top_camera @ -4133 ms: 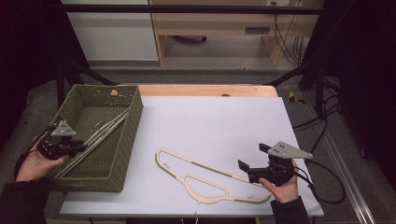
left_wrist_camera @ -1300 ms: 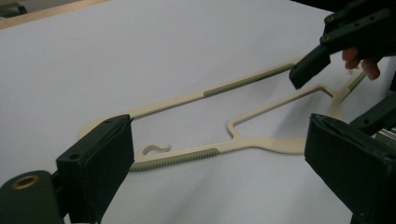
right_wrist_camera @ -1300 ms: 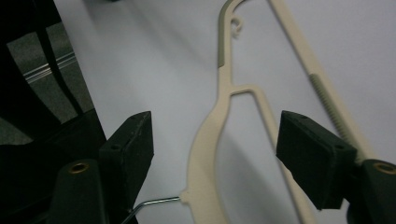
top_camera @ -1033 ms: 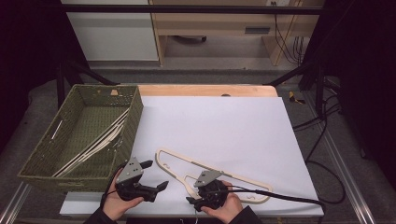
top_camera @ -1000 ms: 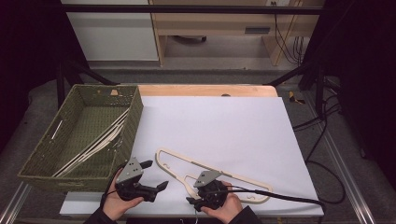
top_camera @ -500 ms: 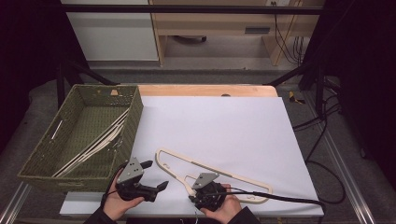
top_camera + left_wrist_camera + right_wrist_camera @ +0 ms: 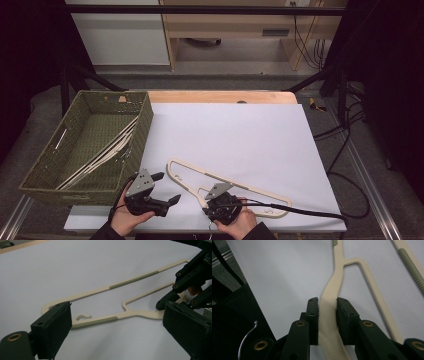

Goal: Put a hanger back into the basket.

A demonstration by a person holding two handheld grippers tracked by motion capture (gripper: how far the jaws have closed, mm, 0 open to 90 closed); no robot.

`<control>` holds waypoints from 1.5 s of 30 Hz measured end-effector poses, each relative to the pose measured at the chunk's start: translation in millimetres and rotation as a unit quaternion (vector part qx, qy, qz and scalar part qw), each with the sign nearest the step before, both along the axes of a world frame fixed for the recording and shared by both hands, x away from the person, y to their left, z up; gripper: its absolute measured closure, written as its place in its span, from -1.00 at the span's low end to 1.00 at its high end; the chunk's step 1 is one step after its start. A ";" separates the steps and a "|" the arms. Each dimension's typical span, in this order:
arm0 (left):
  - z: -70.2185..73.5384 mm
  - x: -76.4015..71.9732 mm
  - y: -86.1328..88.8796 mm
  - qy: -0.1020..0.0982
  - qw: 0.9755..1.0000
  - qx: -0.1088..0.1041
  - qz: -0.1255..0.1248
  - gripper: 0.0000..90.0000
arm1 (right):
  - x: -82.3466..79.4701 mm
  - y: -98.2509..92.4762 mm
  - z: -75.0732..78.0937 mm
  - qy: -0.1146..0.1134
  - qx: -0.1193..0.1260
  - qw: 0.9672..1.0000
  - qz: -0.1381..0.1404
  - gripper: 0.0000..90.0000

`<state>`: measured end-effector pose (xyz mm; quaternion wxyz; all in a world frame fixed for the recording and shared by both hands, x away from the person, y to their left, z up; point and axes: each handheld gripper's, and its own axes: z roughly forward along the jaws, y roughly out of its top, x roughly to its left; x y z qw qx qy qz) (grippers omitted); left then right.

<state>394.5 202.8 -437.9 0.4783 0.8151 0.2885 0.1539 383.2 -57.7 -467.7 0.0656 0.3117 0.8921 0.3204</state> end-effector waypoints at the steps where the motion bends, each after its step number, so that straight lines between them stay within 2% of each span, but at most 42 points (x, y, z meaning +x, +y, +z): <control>1: -0.1 0.0 -0.3 -0.001 1.000 0.001 -0.002 -0.81 | 0.1 -0.5 1.1 0.001 -0.004 1.000 -0.001 0.62; 2: -0.3 0.0 -0.6 0.000 1.000 0.002 -0.003 -0.81 | 1.2 -1.8 1.7 -0.003 0.001 1.000 0.008 0.62; 7: -2.8 0.8 -4.9 0.000 1.000 0.018 -0.017 -0.81 | 0.7 -5.1 9.3 0.005 0.011 1.000 0.007 0.62; 9: -3.8 1.2 -7.8 0.002 0.999 0.028 -0.025 -0.81 | 1.3 -7.1 12.2 0.000 0.014 1.000 0.015 0.62; 10: -4.4 1.6 -10.2 0.001 0.999 0.040 -0.033 -0.81 | 0.3 -6.8 14.6 0.004 0.012 1.000 0.007 0.62; 11: -5.2 1.9 -12.5 0.001 0.998 0.049 -0.040 -0.80 | 1.3 -8.1 15.9 -0.001 0.013 1.000 0.013 0.62; 15: -8.4 3.6 -22.3 0.000 0.994 0.084 -0.064 -0.80 | 2.8 -10.8 18.7 0.001 0.018 1.000 0.025 0.62; 18: -8.6 7.0 -32.2 -0.010 0.990 0.114 -0.078 -0.79 | 3.0 -11.3 19.9 0.007 0.021 1.000 0.020 0.62; 21: -8.5 11.8 -39.1 -0.012 0.987 0.128 -0.094 -0.78 | 3.4 -12.5 21.4 0.008 0.020 0.999 0.025 0.62; 24: -10.6 16.9 -47.4 -0.020 0.982 0.153 -0.106 -0.73 | 3.8 -13.1 21.7 0.010 0.024 0.999 0.030 0.62; 25: -11.3 17.8 -49.2 -0.020 0.982 0.155 -0.110 -0.70 | 3.7 -13.3 22.3 0.010 0.021 0.999 0.030 0.62; 27: -13.2 19.0 -53.9 -0.027 0.977 0.174 -0.121 -0.67 | 3.7 -13.8 23.3 0.009 0.020 0.999 0.030 0.62; 29: -14.8 20.0 -58.4 -0.035 0.971 0.194 -0.133 -0.64 | 3.4 -14.4 24.4 0.008 0.024 0.999 0.029 0.62; 31: -16.5 20.7 -62.6 -0.040 0.969 0.200 -0.137 -0.60 | 3.5 -15.2 25.5 0.006 0.025 0.999 0.031 0.62; 33: -17.4 21.7 -67.5 -0.050 0.964 0.218 -0.145 -0.55 | 3.3 -15.9 27.0 0.006 0.022 0.999 0.032 0.62; 35: -18.3 21.8 -70.9 -0.056 0.962 0.222 -0.149 -0.52 | 3.0 -15.8 27.5 0.006 0.027 0.999 0.029 0.62; 37: -19.2 21.4 -75.7 -0.067 0.957 0.235 -0.156 -0.48 | 3.0 -17.1 29.4 0.007 0.023 0.999 0.031 0.63; 38: -19.5 20.9 -78.1 -0.074 0.956 0.239 -0.156 -0.46 | 3.4 -17.3 29.5 0.006 0.029 0.999 0.034 0.63; 42: -20.1 20.2 -87.7 -0.095 0.949 0.250 -0.167 -0.29 | 2.7 -19.0 32.9 0.003 0.026 0.999 0.034 0.63; 45: -21.3 20.4 -92.1 -0.103 0.947 0.251 -0.174 -0.16 | 2.7 -21.5 36.1 0.001 0.032 0.999 0.038 0.63</control>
